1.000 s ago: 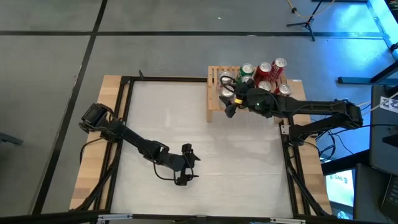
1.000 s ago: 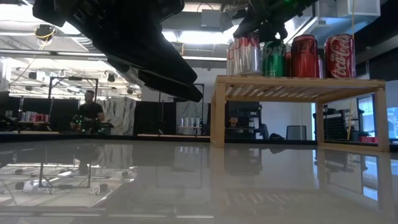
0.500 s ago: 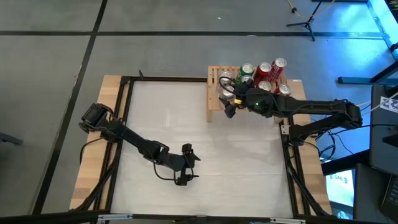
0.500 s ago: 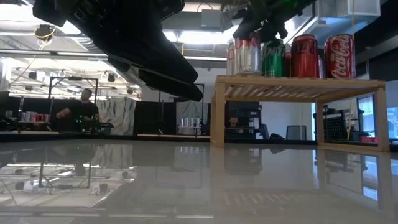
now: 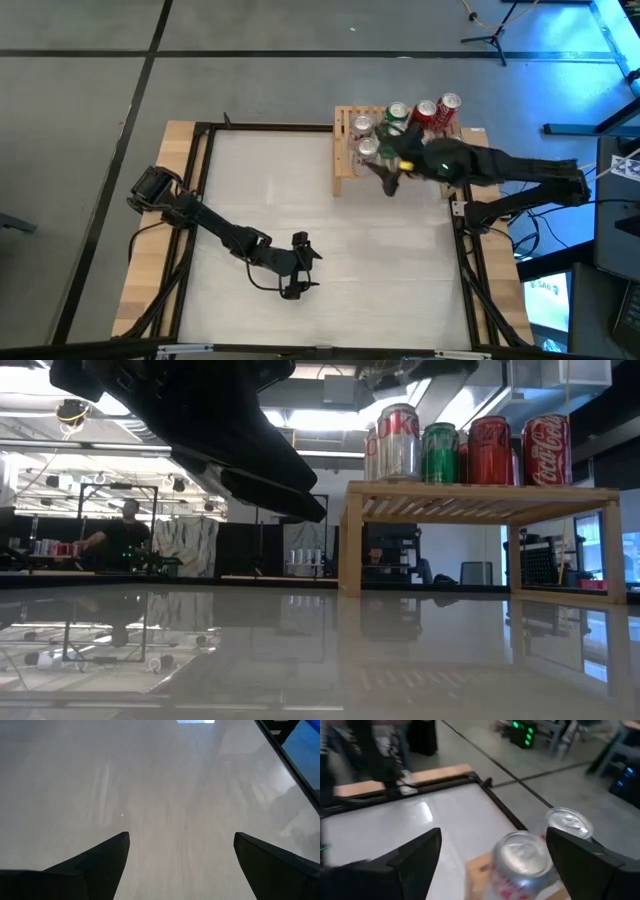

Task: Place canned beverage on shelf
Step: Return to Home Position

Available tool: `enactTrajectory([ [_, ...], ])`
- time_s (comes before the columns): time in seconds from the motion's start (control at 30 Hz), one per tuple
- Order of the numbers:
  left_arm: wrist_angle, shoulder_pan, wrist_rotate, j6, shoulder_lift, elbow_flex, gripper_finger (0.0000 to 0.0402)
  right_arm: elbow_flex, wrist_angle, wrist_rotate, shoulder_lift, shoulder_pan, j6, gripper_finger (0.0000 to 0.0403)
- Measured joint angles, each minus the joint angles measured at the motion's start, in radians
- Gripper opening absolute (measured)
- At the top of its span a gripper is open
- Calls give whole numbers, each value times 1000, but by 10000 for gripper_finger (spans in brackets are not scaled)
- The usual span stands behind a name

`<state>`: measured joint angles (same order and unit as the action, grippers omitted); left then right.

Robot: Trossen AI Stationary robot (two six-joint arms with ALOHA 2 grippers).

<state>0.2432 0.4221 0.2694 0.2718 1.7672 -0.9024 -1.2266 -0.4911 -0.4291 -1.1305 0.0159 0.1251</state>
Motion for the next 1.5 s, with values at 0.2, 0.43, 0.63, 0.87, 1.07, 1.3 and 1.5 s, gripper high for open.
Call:
enactTrajectory([
  [0.2,-15,5,1,-39,-56,0,347,123,22,-50,127,-166,1,351],
  [0.43,-107,3,82,-80,-166,10,347,322,110,-90,234,-310,82,351],
  [0.63,-53,-52,89,-72,-318,175,347,486,214,-98,291,-399,118,351],
  [0.87,94,-129,59,-43,-585,468,347,598,347,-98,294,-466,118,351],
  [1.07,165,-177,54,-43,-799,675,347,719,478,-92,295,-510,109,349],
  [1.3,225,-220,7,-46,-1006,832,347,890,701,-47,296,-527,103,278],
  [1.5,186,-249,-6,-46,-1136,895,347,1005,790,62,337,-522,25,148],
])
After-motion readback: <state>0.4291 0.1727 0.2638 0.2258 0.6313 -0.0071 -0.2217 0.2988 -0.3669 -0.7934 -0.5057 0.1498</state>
